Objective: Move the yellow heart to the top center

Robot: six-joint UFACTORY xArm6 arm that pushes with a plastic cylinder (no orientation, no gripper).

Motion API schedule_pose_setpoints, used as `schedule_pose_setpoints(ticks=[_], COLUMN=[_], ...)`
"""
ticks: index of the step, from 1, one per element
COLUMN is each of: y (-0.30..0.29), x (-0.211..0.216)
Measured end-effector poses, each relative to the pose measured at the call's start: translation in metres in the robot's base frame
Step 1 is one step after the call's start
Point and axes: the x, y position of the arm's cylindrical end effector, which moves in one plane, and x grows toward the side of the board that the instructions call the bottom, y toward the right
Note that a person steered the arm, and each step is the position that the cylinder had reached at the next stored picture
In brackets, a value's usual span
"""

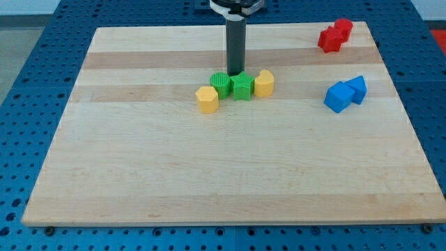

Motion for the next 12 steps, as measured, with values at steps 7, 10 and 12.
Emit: schedule_pose_setpoints(ticks=[7,10,12], y=[0.101,0.066,0.040], x=[0.063,0.052,0.018])
